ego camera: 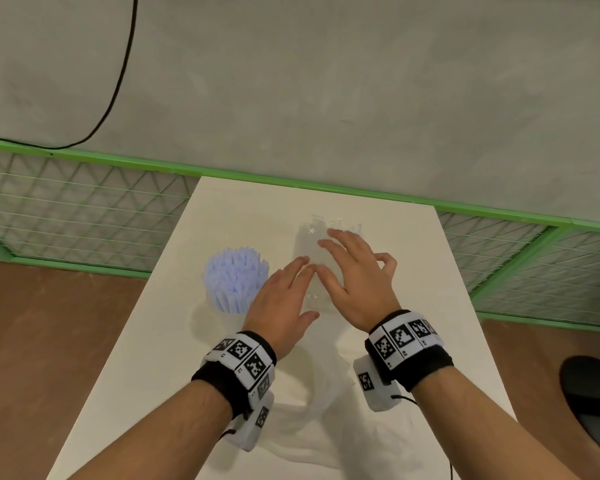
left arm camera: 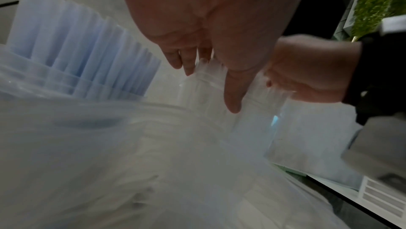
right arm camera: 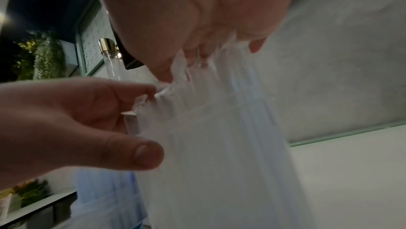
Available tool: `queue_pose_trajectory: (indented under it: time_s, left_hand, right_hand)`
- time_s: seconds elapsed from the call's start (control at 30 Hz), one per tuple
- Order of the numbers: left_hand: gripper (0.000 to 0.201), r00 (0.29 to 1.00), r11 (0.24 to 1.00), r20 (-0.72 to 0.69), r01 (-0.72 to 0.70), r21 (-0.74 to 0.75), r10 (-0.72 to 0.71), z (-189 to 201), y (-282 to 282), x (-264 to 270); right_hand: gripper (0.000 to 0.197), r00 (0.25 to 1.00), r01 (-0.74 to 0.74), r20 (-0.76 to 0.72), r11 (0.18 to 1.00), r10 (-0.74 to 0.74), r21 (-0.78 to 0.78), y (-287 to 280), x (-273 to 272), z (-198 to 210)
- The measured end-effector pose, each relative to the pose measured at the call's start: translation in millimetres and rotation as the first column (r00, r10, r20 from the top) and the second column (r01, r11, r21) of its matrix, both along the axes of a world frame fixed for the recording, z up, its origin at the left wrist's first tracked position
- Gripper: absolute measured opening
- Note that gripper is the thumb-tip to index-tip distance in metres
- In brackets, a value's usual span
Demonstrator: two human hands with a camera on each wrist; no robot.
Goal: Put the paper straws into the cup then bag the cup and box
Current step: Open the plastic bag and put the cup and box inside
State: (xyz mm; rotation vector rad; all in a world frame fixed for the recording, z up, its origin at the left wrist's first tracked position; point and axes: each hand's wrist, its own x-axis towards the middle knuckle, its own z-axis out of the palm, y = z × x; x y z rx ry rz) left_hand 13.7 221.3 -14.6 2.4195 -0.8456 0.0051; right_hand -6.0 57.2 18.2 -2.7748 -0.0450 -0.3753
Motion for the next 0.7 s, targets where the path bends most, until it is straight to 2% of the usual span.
queue_pose_trajectory:
  time_s: [0.07,0.1,0.17,0.23,0.27,0.33,0.4,0.43,0.53,0.6,0.67,0.7]
  left_hand:
    - [0.059,0.999,0.999,0.028,-0.022,-0.045,0.024,3.2,-1.1,-1.4]
    - [0.057,0.999,0.998,0.036,-0.038,-0.051,0.040,4.6,-1.4,-2.0]
    - [0.068,0.997,0.996,0.017,-0.074,-0.058,0.076,6.5,-1.2,-2.1]
    - [0.090,0.995,0.995,-0.012,-0.101,-0.025,0.101,8.9,-1.1,1.9]
    - [0.099,0.996,0.996,-0.015,-0.093,0.009,0.093,10.0,-1.7,4.8]
    - [0.112,0.999,0.996,-0.005,-0.040,0.083,0.041,12.9,-4.7,10.5]
    - [0.118,1.000,0.992,-0.007,-0.009,0.123,0.010,12.8,-8.1,14.7]
    - [0.121,1.000,0.992,-0.019,-0.013,0.128,0.016,12.2,-9.0,15.9]
    - [0.128,0.998,0.991,-0.055,-0.031,0.133,0.039,12.6,-8.7,19.4]
    - [0.130,0.996,0.992,-0.089,0.010,0.126,0.001,15.7,-8.1,23.5]
    - [0.129,0.978,0.996,-0.198,0.073,0.051,-0.062,22.1,-9.6,27.1]
    - [0.126,0.960,0.996,-0.267,0.093,0.018,-0.085,25.9,-11.4,28.4]
  right_hand:
    - [0.034,0.995,-0.025,-0.099,1.000,0.024,-0.005,-2.5,2.5,-7.0]
    - [0.030,0.994,-0.060,-0.088,0.997,0.064,0.038,-4.3,2.8,-8.4]
    - [0.020,0.993,-0.118,0.026,0.971,0.115,0.210,-8.7,3.6,-6.6]
    - [0.023,0.991,-0.106,0.114,0.946,0.074,0.306,-14.2,8.6,-3.1]
    - [0.031,0.993,-0.077,0.108,0.957,0.048,0.281,-16.0,11.5,-0.6]
    - [0.048,0.999,-0.018,-0.027,0.991,0.022,0.135,-16.1,17.3,1.3]
    - [0.055,0.977,-0.063,-0.203,0.998,0.067,0.025,-15.3,22.4,-0.7]
    - [0.053,0.965,-0.110,-0.237,0.994,0.112,0.023,-16.0,24.2,-1.3]
    - [0.038,0.964,-0.167,-0.180,0.973,0.195,0.159,-24.4,25.2,4.7]
    - [0.030,0.990,-0.100,-0.073,0.972,0.118,0.213,-30.0,24.7,8.5]
    - [0.037,1.000,-0.007,-0.024,0.989,0.011,0.147,-31.9,24.5,6.9]
    - [0.044,0.998,0.033,-0.062,0.995,-0.027,0.097,-31.6,24.7,4.3]
